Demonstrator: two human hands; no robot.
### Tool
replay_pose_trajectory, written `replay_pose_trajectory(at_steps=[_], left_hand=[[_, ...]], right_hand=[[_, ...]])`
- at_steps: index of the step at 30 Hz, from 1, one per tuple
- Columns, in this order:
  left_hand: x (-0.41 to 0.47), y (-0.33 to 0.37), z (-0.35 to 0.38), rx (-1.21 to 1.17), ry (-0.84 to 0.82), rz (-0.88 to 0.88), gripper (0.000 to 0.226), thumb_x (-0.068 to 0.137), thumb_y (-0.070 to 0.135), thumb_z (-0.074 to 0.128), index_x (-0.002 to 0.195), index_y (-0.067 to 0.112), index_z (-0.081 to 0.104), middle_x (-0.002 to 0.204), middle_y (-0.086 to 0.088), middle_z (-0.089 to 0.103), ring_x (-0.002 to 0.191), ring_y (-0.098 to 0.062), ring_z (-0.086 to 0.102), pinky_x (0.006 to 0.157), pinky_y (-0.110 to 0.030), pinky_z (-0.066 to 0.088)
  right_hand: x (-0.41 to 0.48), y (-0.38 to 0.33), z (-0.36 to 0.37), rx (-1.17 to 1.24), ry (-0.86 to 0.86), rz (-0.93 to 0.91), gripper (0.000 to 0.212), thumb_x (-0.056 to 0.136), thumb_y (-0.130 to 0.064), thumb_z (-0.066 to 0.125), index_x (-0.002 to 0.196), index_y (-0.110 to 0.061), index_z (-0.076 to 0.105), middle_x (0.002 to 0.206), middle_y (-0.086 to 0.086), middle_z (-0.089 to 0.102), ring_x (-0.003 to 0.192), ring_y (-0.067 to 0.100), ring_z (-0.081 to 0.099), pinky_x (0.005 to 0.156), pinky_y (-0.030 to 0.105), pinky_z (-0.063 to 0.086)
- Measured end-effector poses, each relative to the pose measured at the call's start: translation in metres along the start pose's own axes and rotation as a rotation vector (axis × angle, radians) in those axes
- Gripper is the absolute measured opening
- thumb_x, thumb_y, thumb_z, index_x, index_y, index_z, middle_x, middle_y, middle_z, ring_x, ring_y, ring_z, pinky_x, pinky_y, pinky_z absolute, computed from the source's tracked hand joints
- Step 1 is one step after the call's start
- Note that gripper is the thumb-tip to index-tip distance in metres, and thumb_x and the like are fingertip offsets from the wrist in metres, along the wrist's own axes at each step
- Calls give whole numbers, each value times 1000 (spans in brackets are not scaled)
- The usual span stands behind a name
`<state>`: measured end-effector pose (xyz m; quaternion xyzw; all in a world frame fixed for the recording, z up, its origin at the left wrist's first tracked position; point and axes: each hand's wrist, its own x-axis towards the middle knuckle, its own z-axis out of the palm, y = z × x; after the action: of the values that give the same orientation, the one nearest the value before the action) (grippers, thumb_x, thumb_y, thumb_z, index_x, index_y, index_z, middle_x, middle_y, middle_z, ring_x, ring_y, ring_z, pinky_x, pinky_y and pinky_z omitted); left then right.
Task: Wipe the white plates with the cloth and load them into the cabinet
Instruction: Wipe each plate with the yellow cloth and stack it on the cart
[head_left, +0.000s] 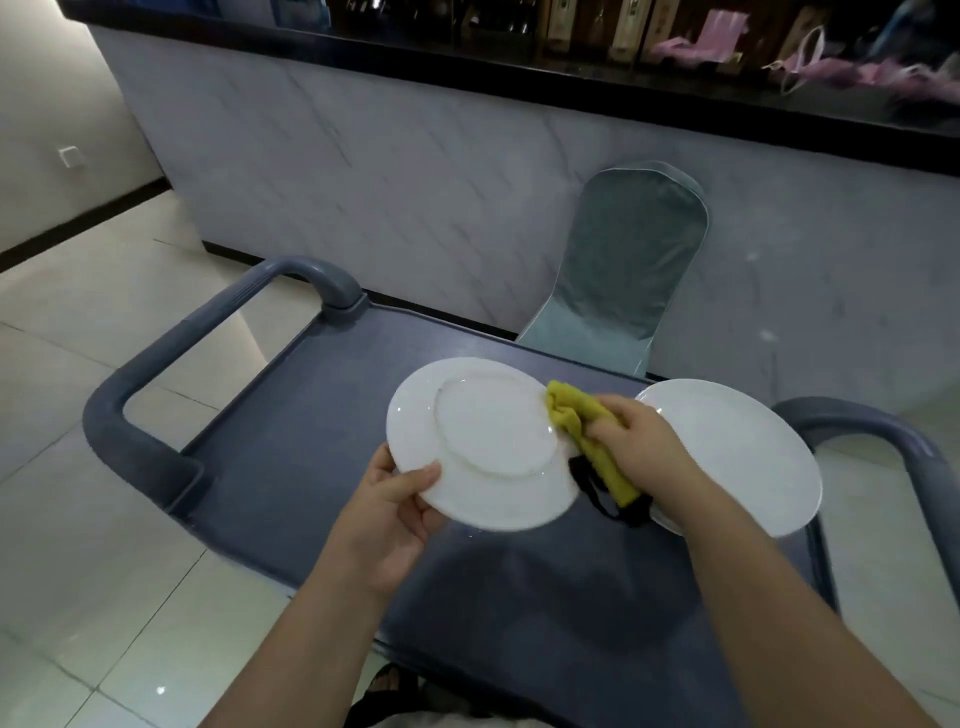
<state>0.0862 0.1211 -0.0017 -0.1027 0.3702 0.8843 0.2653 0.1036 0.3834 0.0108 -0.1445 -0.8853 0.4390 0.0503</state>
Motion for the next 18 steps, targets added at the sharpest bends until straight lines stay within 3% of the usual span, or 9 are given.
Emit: replay_pose_trajectory(at_steps=[3,6,7,9,11,12,14,16,18], left_hand=[[14,-13,8,-105,130,-12,39,80,-9,57,113,12,57,89,-7,76,71,-19,74,50,-26,56],[27,-21,16,-38,185,-37,30,90,-4,55,112,16,59,80,-7,75,62,-19,72,47,-28,55],[29,-20,16,-63,179,-39,30,89,-4,55,113,15,59,81,-8,76,62,-19,72,49,-29,56],[30,-14,14,-168,133,-24,38,81,-6,57,114,12,59,90,-10,76,73,-20,74,54,-31,58],[32,-7,11,-228,100,-12,42,71,-6,61,110,13,61,97,-11,75,83,-21,74,58,-32,59],[33,-7,11,-230,91,-13,43,69,-5,61,108,13,61,98,-11,75,83,-21,74,58,-32,59],[36,-9,17,-176,81,-25,44,70,-3,62,110,13,61,96,-11,76,79,-21,74,57,-31,59],[40,-11,23,-66,96,-46,39,76,0,62,111,16,61,93,-10,76,75,-22,74,55,-33,59],[41,-7,23,-42,88,-42,36,79,1,61,112,15,60,92,-9,76,74,-21,74,55,-33,59]], right_hand=[[-58,0,54,-103,103,-165,44,72,-34,45,109,-32,68,100,2,57,91,21,53,82,32,49],[-87,-16,103,-225,60,-466,54,73,-27,49,126,-38,56,121,1,47,102,19,48,83,23,45],[-82,-13,100,-221,99,-491,53,75,-24,51,126,-37,57,122,0,46,104,18,48,84,19,42],[-67,4,75,-107,212,-279,47,80,-14,55,124,-29,63,116,-3,45,105,20,51,87,14,38],[-56,25,52,-5,302,-41,38,84,-8,56,119,-20,65,109,-4,43,104,22,52,91,21,40],[-56,24,51,-27,312,-21,37,85,-11,54,120,-19,65,109,-3,43,103,21,51,93,29,43],[-61,0,68,-135,238,-225,50,79,-21,50,128,-26,60,118,0,46,106,17,47,93,31,45],[-68,-19,91,-212,137,-431,58,75,-26,50,131,-40,51,124,-1,46,108,12,44,86,18,41],[-64,-17,93,-207,140,-467,57,76,-26,51,130,-43,50,123,-6,44,106,10,45,83,16,42]])
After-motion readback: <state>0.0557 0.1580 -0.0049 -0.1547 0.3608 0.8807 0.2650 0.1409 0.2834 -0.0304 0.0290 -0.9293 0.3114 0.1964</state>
